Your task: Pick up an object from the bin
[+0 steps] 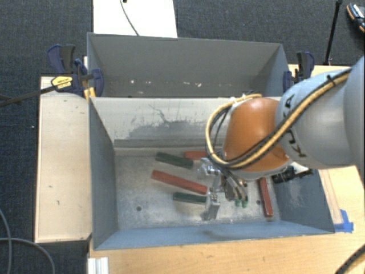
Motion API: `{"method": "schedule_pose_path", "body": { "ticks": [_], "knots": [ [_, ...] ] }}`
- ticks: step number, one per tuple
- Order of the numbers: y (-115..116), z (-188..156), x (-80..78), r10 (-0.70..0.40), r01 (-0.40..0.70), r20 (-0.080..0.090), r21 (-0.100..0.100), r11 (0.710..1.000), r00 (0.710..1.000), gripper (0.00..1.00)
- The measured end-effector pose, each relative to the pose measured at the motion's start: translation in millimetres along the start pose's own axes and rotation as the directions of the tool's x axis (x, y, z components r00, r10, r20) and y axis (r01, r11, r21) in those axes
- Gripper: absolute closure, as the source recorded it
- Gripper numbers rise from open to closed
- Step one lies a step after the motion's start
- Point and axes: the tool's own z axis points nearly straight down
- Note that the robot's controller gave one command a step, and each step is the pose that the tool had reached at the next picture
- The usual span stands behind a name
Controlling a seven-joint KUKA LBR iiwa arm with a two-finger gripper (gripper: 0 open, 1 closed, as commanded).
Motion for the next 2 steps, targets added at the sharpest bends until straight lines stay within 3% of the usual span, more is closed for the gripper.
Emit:
{"method": "schedule_pose_path", "body": {
  "ticks": [1, 2],
  "knots": [
    [2.6, 45.9, -8.8, 0.236, -0.236, 0.003, -0.002, 0.972, 0.972, 0.00],
    [5.5, 59.8, 4.3, 0.119, -0.119, -0.001, 0.000, 0.993, 0.993, 1.00]
  ]
}}
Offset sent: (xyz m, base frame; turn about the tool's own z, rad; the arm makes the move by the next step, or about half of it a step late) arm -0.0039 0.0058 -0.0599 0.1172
